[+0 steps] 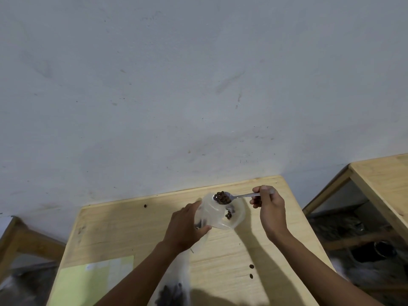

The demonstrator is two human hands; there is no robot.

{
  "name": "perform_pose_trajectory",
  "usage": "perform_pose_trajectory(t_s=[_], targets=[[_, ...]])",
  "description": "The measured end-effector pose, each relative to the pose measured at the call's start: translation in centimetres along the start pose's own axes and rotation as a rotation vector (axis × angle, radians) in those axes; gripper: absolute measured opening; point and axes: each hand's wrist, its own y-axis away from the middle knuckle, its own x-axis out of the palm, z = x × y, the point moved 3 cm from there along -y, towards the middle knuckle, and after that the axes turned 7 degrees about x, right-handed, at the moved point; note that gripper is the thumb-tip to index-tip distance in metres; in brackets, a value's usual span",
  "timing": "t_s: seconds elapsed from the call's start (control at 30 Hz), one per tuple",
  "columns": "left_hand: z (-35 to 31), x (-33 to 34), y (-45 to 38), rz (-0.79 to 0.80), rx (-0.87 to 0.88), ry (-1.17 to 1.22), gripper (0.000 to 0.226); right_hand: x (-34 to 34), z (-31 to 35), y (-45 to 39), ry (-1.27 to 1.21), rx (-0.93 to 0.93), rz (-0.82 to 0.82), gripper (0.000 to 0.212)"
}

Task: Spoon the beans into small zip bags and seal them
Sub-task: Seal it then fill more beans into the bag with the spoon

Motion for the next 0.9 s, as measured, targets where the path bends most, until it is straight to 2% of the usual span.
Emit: perform_pose_trajectory(t_s=[0.27, 0.43, 0.63, 0.77, 0.9], targets=[[-1.2, -0.3, -0.1, -0.035, 0.030, 0.038, 0.081, 1.7, 1.2, 2.0, 0.371, -0.413, 0.226, 0.022], [-1.2, -0.6, -0.1, -0.048, 0.009, 0.025, 0.081, 1.7, 2.1, 2.0, 0.390, -0.481, 0.217, 0.023], [-0.5, -0.7, 0.2, 0.026, -0.009, 0.025, 0.082, -0.3, 2.4, 0.8, 0.212, -0.298, -0.026, 0.025], [-1.0, -0.3, 0.2, 0.146, 0.176, 0.032, 0.081, -1.7, -1.3, 0.3, 0.177, -0.045, -0.141, 0.026], [-1.9, 0.1, -0.4, 0.214, 0.330, -0.044, 0.081, -2.7, -5.5, 0.5, 0.034, 0.257, -0.161, 0.024]])
